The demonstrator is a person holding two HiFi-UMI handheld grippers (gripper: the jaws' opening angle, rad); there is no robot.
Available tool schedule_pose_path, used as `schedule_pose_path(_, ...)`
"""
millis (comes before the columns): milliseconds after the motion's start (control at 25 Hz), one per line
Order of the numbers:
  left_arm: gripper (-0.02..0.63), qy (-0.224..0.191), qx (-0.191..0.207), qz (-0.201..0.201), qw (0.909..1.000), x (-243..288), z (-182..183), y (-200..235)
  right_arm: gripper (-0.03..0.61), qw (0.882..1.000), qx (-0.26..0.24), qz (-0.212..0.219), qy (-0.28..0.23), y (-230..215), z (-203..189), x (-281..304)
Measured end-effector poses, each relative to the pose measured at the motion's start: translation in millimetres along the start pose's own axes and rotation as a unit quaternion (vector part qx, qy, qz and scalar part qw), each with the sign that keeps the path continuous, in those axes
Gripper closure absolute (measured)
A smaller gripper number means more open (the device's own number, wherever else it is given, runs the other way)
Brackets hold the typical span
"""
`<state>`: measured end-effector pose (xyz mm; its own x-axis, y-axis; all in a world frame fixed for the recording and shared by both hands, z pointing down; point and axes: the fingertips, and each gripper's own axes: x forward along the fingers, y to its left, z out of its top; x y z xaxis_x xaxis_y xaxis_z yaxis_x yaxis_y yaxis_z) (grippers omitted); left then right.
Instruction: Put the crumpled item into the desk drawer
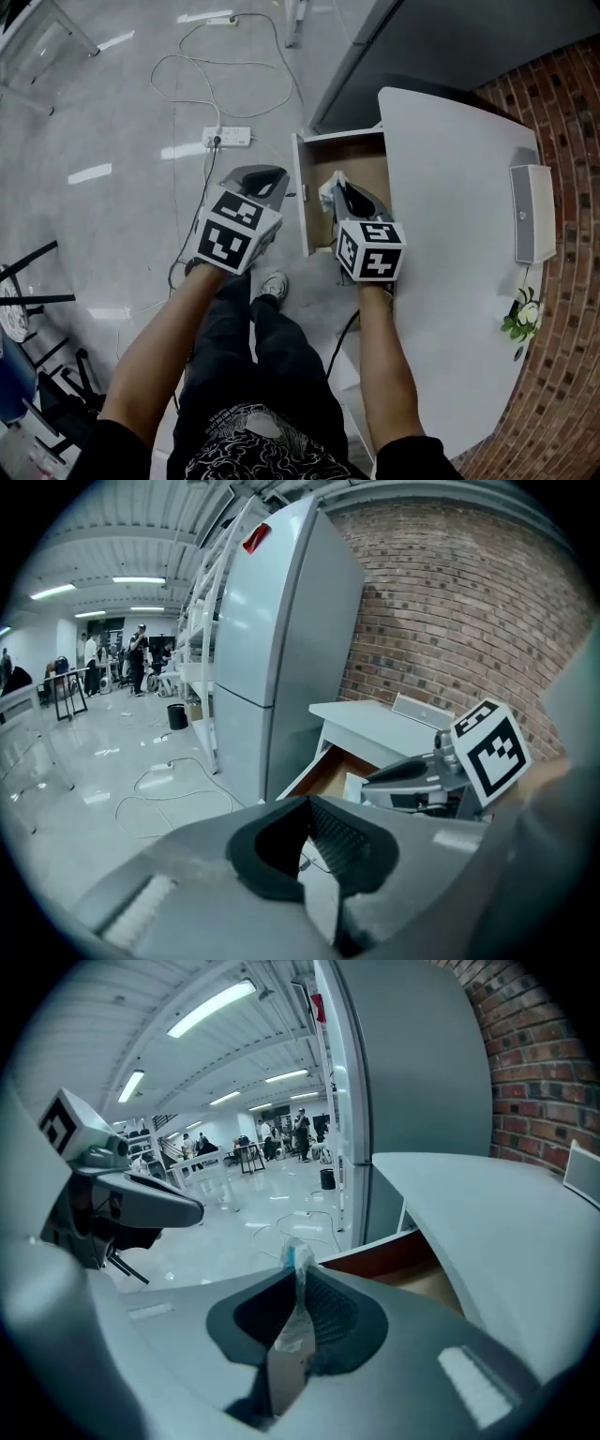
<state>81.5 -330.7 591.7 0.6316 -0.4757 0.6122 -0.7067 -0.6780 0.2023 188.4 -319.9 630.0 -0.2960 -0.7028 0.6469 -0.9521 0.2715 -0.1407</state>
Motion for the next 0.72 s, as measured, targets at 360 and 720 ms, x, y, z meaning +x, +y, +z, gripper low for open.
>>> schedule_pose_path(360,0.611,0.014,-0.014,-0.007,0.9998,28,-29,4,0.541,0.999,0.006,0.001,0.031,-13,-44,42)
schedule_pose_path(720,0.611,0.019,-0.029,-0.007,0.9994,42,-45,10,0.540,0.998,0.027,-0.012,0.054,-32,-79,69)
